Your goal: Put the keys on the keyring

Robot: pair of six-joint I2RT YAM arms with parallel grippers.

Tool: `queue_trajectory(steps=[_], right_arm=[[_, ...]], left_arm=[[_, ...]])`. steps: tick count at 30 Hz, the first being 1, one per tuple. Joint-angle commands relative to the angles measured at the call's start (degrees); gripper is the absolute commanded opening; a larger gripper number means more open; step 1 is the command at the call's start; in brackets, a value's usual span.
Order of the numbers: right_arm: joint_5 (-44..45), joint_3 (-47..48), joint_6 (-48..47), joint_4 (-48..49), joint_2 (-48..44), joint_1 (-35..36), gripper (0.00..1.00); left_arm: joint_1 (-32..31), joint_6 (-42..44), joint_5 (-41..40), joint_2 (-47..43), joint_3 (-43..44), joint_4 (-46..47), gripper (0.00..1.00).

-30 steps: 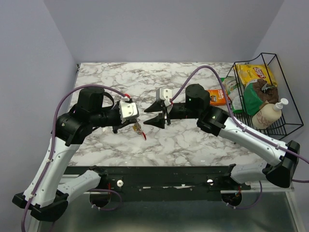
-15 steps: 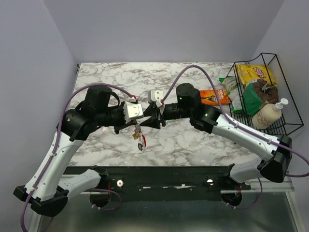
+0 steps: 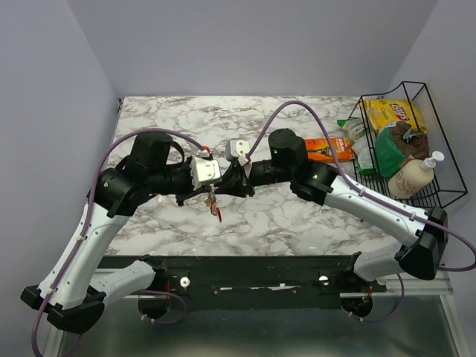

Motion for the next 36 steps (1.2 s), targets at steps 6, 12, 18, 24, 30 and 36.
queue_trajectory(steps=[6,12,18,24,30,36], right_arm=[[-2.0,0.5,1.7,0.8,1.7,0.3,0.15],[-1.5,0.2,2.6,1.2,1.9,0.4,0.01],[1.7,-6.8,4.5,11.5,-2.7,0.3,0.01],[4.8,-16.5,7.5,28.0,-9.3,0.3,0.01],[6.7,-24.0,7.9,40.3,-14.6,0.3,0.01],[6.8,-29.2,9.6,53.1,-19.1,0.3,0.01]], left_arm=[[-0.6,-1.1,2.6,-1.8,-0.4,2.9,0.0],[-0.7,-1.9,2.8,-3.4,-1.6,4.9,0.0],[-0.6,-4.6,1.9,-6.3,-5.0,11.3,0.11],[-0.5,-13.7,2.8,-11.9,-11.4,26.7,0.53],[-0.2,-20.9,11.1,-14.0,-15.4,41.1,0.57],[0.3,-25.9,20.3,-16.3,-19.3,51.8,0.57]])
